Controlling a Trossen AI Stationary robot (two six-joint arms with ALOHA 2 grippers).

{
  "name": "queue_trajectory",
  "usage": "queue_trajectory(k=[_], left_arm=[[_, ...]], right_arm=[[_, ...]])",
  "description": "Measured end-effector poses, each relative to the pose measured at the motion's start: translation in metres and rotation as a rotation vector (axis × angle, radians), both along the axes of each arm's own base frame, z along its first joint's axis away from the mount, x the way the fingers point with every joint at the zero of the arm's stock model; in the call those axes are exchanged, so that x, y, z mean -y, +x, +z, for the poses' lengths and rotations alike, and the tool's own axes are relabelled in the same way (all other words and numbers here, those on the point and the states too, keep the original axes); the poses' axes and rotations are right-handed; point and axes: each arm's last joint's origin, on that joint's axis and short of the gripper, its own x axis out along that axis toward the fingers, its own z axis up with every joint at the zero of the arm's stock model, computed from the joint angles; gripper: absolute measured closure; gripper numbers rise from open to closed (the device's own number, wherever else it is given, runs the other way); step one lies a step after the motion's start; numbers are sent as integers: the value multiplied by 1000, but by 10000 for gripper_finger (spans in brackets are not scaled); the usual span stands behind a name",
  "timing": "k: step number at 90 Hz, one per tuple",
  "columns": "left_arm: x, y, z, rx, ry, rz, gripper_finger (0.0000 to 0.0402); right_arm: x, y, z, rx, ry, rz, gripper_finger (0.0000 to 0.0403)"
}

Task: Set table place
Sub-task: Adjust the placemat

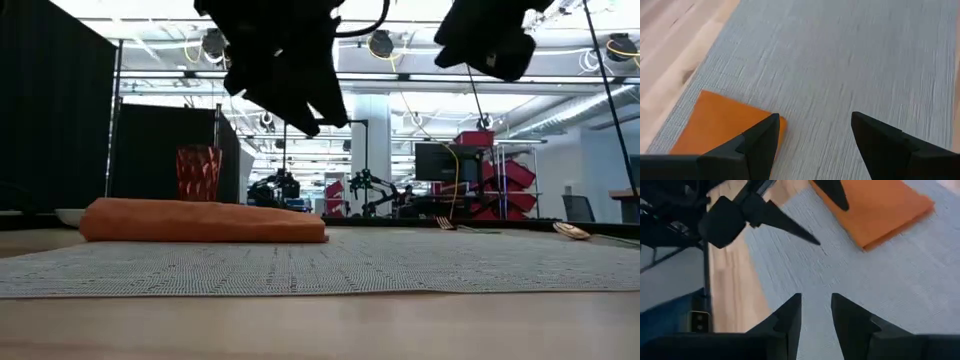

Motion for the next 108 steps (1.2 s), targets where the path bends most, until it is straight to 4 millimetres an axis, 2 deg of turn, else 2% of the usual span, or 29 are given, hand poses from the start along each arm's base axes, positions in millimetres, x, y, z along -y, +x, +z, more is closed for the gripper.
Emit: queue_trajectory(k=[31,57,70,74,79,86,94,100,108], left_arm=[[-6,2,0,18,-2,50,169],[-15,12,5,95,-48,71,169],[-23,13,4,60,35,28,169],[-27,11,3,10,65,3,169],[-34,3,-4,-141,106,-59,169],[-46,-19,-13,-405,151,-38,169],[-55,-44,-14,-647,179,31,169],[-54,-51,-16,-701,187,52,169],[-47,-53,-18,-665,133,31,169]], right_arm=[[2,2,1,21,-87,75,309],[5,3,1,22,-156,126,309],[5,2,0,17,-217,182,309],[5,2,0,18,-233,197,309],[5,2,0,12,-257,219,309],[9,1,-2,-18,-277,226,309],[19,1,-5,-70,-266,174,309],[28,2,-9,-99,-263,139,309],[36,2,-15,-127,-239,134,309]])
